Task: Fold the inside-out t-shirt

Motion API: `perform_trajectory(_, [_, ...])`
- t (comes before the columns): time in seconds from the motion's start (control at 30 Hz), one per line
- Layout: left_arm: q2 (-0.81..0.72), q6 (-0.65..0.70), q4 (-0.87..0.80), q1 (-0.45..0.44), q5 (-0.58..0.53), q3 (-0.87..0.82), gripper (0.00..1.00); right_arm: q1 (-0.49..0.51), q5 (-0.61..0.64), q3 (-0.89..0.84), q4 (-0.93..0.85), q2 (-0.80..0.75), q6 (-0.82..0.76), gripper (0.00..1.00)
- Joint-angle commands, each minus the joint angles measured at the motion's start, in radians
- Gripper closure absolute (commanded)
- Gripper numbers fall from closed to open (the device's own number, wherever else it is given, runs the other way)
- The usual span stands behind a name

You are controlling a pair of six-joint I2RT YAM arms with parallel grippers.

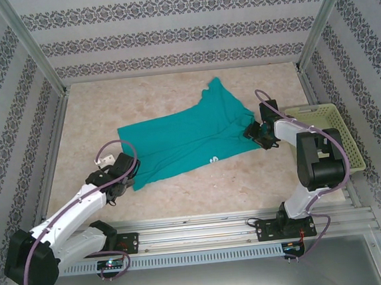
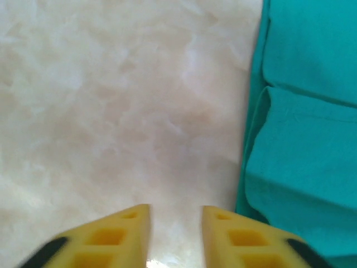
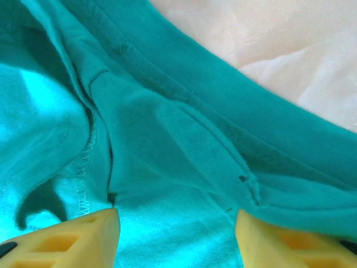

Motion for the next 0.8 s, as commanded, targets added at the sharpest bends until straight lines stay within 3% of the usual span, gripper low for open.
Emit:
perform_trajectory(0.0, [0.01,0.019,-0.065,0.008,0.012,0.084,0.62,-0.009,0.037,0.003,-0.06,-0.07,-0.019,0.41])
perform_trajectory(0.07, [0.025,0.073,-0.027,-0.004,0.053,0.124,0.54,-0.001,0.06,0.014,-0.092,-0.126,-0.044,0.4])
perform_trajectory(0.23, [0.177,0.137,0.112,-0.028,0.177,0.198,0.48,0.051,0.12,0.062,-0.136,-0.19,-0.098,0.39])
perform_trajectory(0.57, [0.429,0.129,0.292,0.006,0.257,0.181,0.47,0.13,0.063,0.216,-0.131,0.032,-0.089,0.42])
perform_trajectory(0.77, [0.451,0.145,0.3,0.047,0.248,0.14,0.48,0.167,0.065,0.314,-0.16,0.156,-0.067,0.58])
